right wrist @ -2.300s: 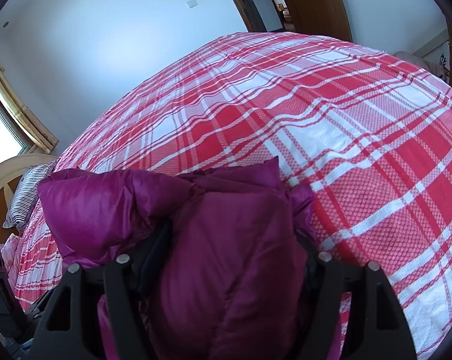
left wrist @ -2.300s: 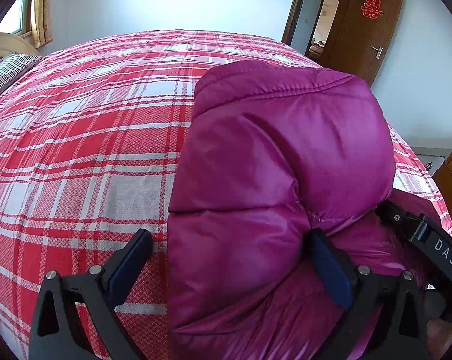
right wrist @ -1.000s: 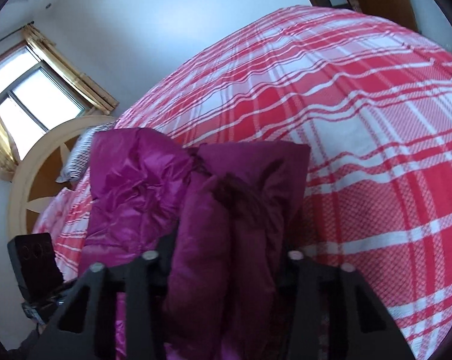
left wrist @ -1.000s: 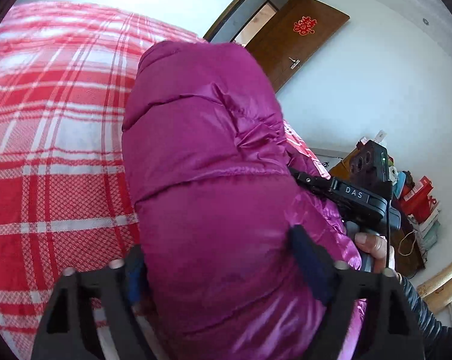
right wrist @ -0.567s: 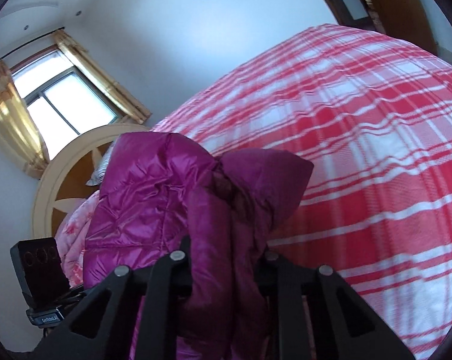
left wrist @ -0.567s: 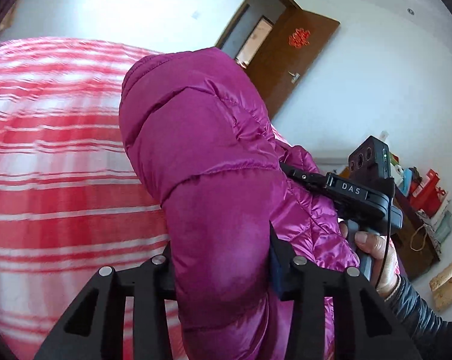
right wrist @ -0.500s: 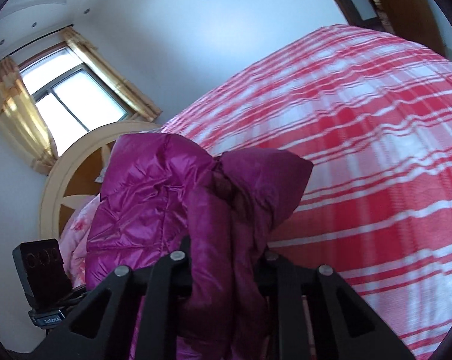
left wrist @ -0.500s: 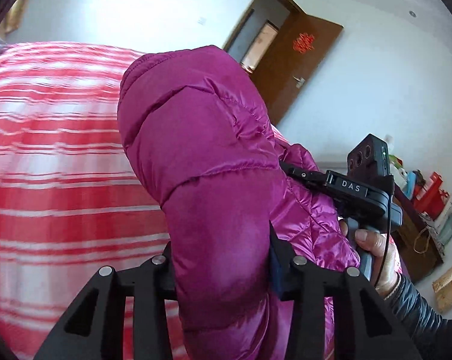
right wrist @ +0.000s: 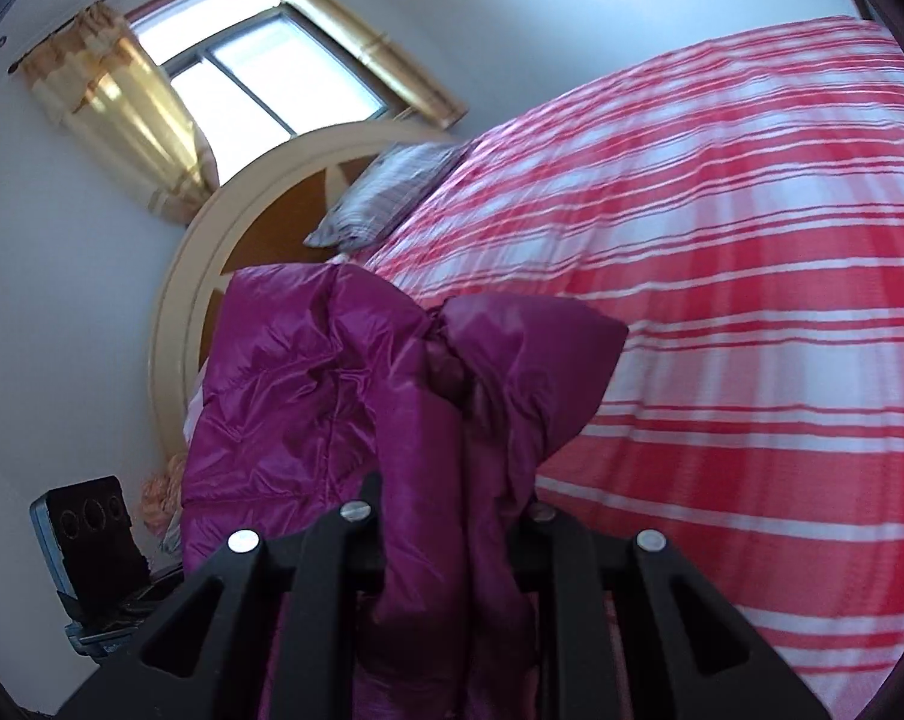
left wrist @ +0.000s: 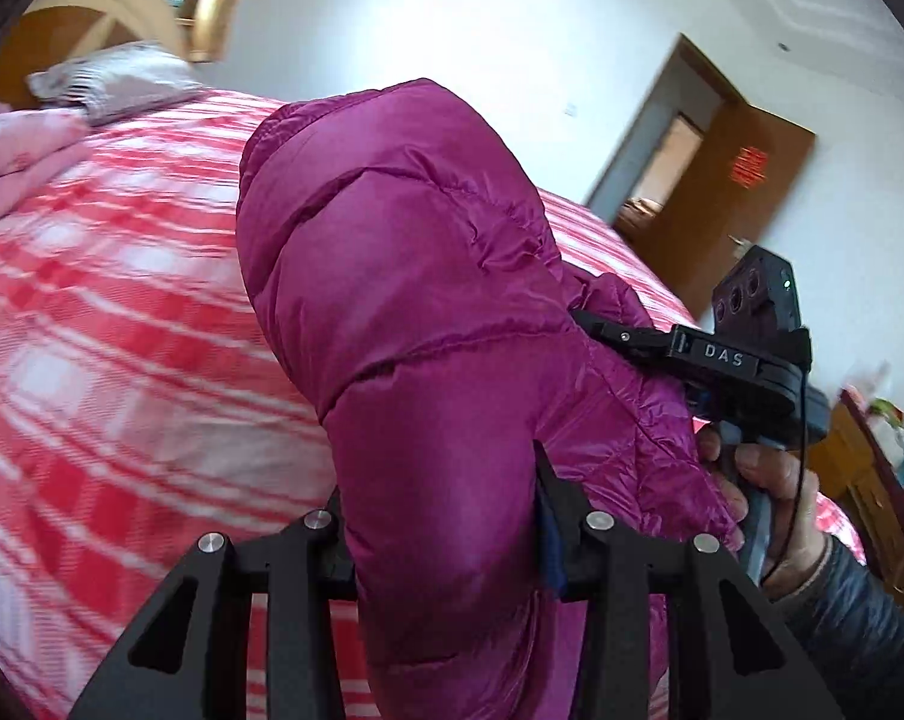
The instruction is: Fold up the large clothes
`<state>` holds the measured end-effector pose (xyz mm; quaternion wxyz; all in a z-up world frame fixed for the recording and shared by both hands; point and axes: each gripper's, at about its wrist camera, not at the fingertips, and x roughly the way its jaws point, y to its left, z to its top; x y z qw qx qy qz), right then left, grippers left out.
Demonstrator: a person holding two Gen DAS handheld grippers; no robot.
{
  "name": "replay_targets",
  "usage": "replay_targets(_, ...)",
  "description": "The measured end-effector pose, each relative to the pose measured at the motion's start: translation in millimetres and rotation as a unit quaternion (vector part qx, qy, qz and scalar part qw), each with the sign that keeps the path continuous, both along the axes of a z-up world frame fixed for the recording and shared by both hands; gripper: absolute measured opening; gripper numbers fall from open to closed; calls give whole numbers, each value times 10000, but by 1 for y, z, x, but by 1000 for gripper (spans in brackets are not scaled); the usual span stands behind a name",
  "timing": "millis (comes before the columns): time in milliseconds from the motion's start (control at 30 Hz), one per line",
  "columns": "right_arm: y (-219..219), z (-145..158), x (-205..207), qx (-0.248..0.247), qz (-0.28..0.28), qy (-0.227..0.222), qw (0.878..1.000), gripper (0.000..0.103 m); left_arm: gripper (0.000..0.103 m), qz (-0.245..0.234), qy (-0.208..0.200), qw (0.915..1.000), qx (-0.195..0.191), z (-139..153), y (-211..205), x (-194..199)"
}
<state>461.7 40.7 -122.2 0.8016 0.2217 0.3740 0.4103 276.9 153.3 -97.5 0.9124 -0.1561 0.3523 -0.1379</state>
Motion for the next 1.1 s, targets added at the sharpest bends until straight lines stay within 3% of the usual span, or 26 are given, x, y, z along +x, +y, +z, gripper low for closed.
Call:
replay_targets(133,46,-11,8,-98,276,106,9995,21,45,367,220,9990,-112,-26,33,2)
replay_targets(233,71,-23,16,-226,387,206,9988,21,68,673,481,9965,-129,-45,48,0)
replay_targets(367,71,-41,22,-350,409,360,9979,25,91,908,567,9940,-241,-59,59,-7)
replay_targets(567,55,-66,25,-241,315,639,9972,33,95,995,558,9928,-360,-63,49,-11)
replay_targets(1000,49,-75,25,-217,241,901,9954,41,99,1162,410,9922,165,-67,40,-5)
replay_targets(1100,43,-74,22,-202,156,906,9956,48,99,1248,372,9904,465,-65,45,-1)
